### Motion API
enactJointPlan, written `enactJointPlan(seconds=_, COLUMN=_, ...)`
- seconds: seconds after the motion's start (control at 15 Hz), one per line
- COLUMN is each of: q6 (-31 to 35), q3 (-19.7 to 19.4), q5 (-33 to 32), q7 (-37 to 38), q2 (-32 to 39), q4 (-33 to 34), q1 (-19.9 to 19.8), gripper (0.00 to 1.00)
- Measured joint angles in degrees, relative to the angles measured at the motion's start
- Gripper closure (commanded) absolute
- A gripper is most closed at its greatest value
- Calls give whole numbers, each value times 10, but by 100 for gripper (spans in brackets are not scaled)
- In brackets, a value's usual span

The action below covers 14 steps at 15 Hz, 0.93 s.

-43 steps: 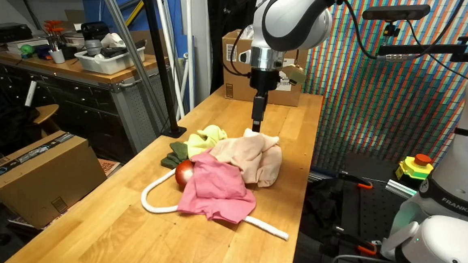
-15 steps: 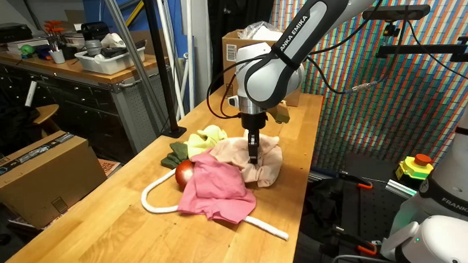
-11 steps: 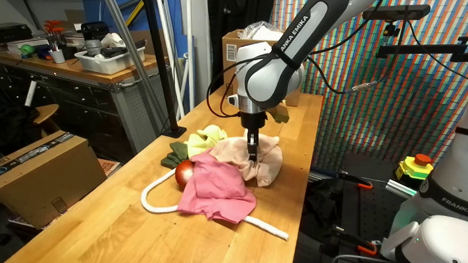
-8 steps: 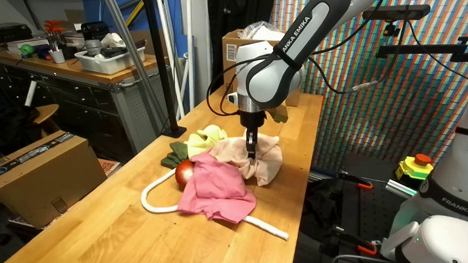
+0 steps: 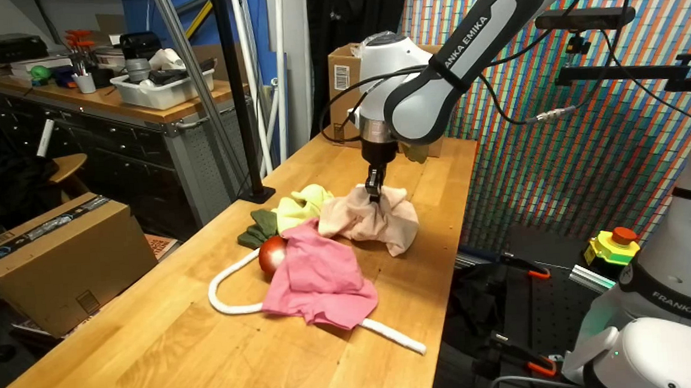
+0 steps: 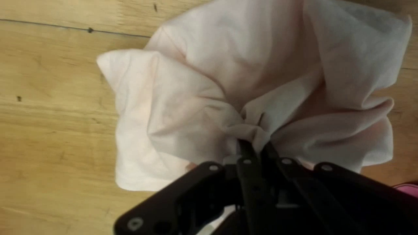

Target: Separate the clothes and the plush toy

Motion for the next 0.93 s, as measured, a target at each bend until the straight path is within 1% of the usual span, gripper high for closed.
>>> enactJointPlan(seconds=0.27, q6=-1, q3=-33, q5=-122, q7=121, q2=-34, q4=-17, q1=1, gripper=97)
enactJointPlan(seconds=0.47, q6=-6, q3=-52, q5=-197, q7=207, q2=-54, q4=-28, q1=-1, gripper=97)
enactJointPlan(seconds=0.6, q6=-15, q3=-60, q5=-232, q7=254, q2=-66, q4=-34, q1=-6, gripper=97)
enactJointPlan(seconds=0.93, q6=-42, q3=-65, q5=-295, q7=346, q2=-90, q4=-43, q1=-31, gripper=97)
